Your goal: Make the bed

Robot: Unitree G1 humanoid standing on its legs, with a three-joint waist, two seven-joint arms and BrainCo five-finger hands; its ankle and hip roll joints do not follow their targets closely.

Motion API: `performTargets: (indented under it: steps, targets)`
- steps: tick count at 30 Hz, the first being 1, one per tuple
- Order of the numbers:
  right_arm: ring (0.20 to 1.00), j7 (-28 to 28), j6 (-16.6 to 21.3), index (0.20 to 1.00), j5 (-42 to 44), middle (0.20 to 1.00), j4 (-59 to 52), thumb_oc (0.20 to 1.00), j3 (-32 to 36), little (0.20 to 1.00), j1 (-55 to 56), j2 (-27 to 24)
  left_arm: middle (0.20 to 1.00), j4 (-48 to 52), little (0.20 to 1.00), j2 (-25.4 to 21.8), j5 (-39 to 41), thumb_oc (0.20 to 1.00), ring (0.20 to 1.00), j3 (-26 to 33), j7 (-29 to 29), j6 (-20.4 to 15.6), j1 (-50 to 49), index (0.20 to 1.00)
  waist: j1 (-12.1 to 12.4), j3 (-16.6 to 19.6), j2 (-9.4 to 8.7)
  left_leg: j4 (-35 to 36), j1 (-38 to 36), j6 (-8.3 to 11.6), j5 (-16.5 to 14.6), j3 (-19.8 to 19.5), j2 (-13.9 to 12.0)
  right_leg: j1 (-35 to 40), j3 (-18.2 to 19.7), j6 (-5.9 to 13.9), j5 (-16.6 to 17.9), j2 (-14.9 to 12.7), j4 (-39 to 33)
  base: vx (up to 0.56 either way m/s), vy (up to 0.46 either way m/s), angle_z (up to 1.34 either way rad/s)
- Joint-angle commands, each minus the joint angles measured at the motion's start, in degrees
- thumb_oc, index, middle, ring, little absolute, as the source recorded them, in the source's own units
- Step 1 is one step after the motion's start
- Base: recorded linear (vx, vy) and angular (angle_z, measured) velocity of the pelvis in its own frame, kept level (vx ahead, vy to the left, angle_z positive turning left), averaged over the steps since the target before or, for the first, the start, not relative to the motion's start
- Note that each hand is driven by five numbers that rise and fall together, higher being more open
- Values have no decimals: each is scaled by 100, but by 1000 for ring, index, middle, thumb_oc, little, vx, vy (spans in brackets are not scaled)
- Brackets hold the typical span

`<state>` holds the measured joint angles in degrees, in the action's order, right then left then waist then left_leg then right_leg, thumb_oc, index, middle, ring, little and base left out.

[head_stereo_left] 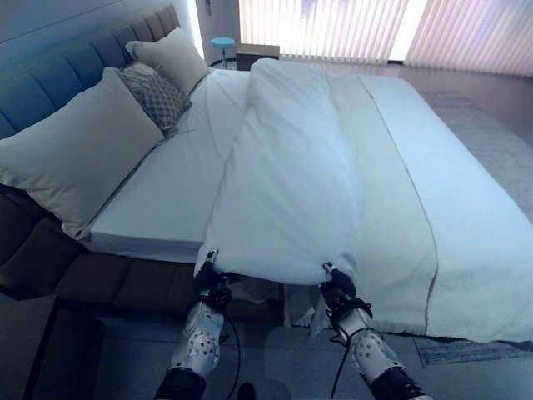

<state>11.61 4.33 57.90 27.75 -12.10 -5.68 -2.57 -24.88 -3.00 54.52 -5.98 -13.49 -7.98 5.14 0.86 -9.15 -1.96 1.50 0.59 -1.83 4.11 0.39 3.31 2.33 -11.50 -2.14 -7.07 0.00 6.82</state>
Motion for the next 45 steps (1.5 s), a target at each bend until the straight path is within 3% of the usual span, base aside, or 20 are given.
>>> performTargets:
  steps: [1,4,5,7,8,12,13,15,18,22,26,27,29,30,33,37,45]
  targets:
    - [200,120,613,200,-59,200,-173,200,425,200,298,-619,200,384,200,-555,-47,200,200,586,-64,-525,-172,200,115,274,-76,-322,253,505,-237,61,299,-66,56,464,359,202,-334,-71,70,58]
    - [200,137,612,200,-74,200,-174,200,435,200,414,-677,200,380,200,-465,-41,200,200,529,-32,-509,-313,200,143,87,-64,-968,568,657,-364,-59,394,-9,2,478,457,79,-485,-106,106,62]
    - [200,148,562,200,-136,200,-135,200,451,200,467,-693,200,277,200,-378,40,200,200,544,-58,-484,-399,200,128,19,-126,-1213,641,587,-547,5,184,-67,-25,542,534,-110,-477,-110,135,30]
    - [200,139,525,200,-148,200,-96,200,457,200,491,-681,200,242,200,-338,73,200,200,578,-66,-457,-460,200,127,17,-136,-1232,603,536,-635,38,36,-95,-22,571,546,-165,-477,-55,163,11]
    - [200,139,482,200,-175,200,-69,200,462,200,568,-684,200,132,200,-269,109,200,200,554,-69,-415,-620,200,134,32,-176,-1305,571,487,-678,-49,-233,-144,-26,591,536,-301,-430,-18,234,-30]
    - [200,135,423,200,-220,200,12,200,460,200,636,-726,200,-106,200,-221,70,200,200,471,-77,-335,-702,200,133,-7,-140,-1429,530,528,-721,-460,-397,-222,24,613,450,-465,-269,10,213,-32]
    - [200,132,402,200,-262,200,59,200,459,200,653,-739,200,-250,200,-223,44,200,200,363,-45,-286,-711,200,86,-33,0,-994,363,531,-669,-574,-416,-336,37,652,465,-522,-161,5,294,2]
    - [200,128,376,200,-303,200,122,200,497,200,664,-747,200,-373,200,-226,44,200,200,279,-31,-255,-668,200,14,-48,65,-700,274,525,-616,-461,-419,-400,-11,701,485,-626,-71,-44,362,12]
    - [200,82,275,200,-549,200,333,200,433,200,601,-736,200,-424,200,-326,-24,200,200,78,91,-236,-620,200,-38,-267,65,-495,319,378,-588,-407,-177,-763,86,868,688,-887,138,-97,334,62]
    - [200,68,277,200,-614,200,627,200,260,200,373,-578,200,-537,200,-443,-55,200,200,86,64,-303,-513,200,64,-481,40,-196,444,270,-439,-275,-110,-1110,16,940,976,-1007,174,-123,235,31]
    - [200,96,321,200,-608,200,851,200,66,200,126,-487,200,-651,200,-499,62,200,200,122,-37,-459,-370,200,235,-722,-4,-142,711,269,-286,-120,-115,-1271,-351,948,1022,-931,230,-164,103,-34]
    - [200,155,382,200,-545,200,956,200,-9,200,128,-407,200,-720,200,-492,146,200,200,121,-104,-520,-361,200,381,-762,-105,-59,895,315,-212,-80,-31,-1129,-471,917,983,-806,-144,-115,26,-30]
    - [200,186,388,200,-522,200,1074,200,-57,200,74,-369,200,-759,200,-438,192,200,200,109,-140,-556,-338,200,420,-806,-107,-31,1000,347,-171,-67,-42,-1113,-451,929,1021,-825,-349,-107,-11,-13]
    - [200,290,471,200,-508,200,1213,200,-176,200,-130,-337,200,-950,200,-407,231,200,200,79,-326,-708,-161,200,450,-943,-119,-26,1222,372,-88,-74,-41,-1238,-236,904,1107,-698,-499,-119,-18,2]
    - [200,406,484,200,-555,200,1433,200,-291,200,-316,-285,200,-1149,200,-344,221,200,200,138,-486,-779,-55,200,539,-1014,-154,-12,1375,428,-31,-14,-107,-1248,-284,937,1206,-689,-655,-79,-50,11]
    - [200,628,636,200,-598,200,1756,200,-439,200,-683,-182,200,-1779,200,-348,-52,200,200,9,-713,-816,377,200,546,-1157,-182,254,1491,457,175,-55,-119,-1441,4,889,1244,-534,-765,-14,-37,11]
    - [200,1089,935,200,-604,200,1923,200,-488,200,-1117,-97,200,-2391,200,-328,-340,200,200,-229,-951,-880,1056,200,447,-1492,-109,350,1798,549,307,-70,-118,-1821,-239,882,1383,-516,-973,3,-16,-1]
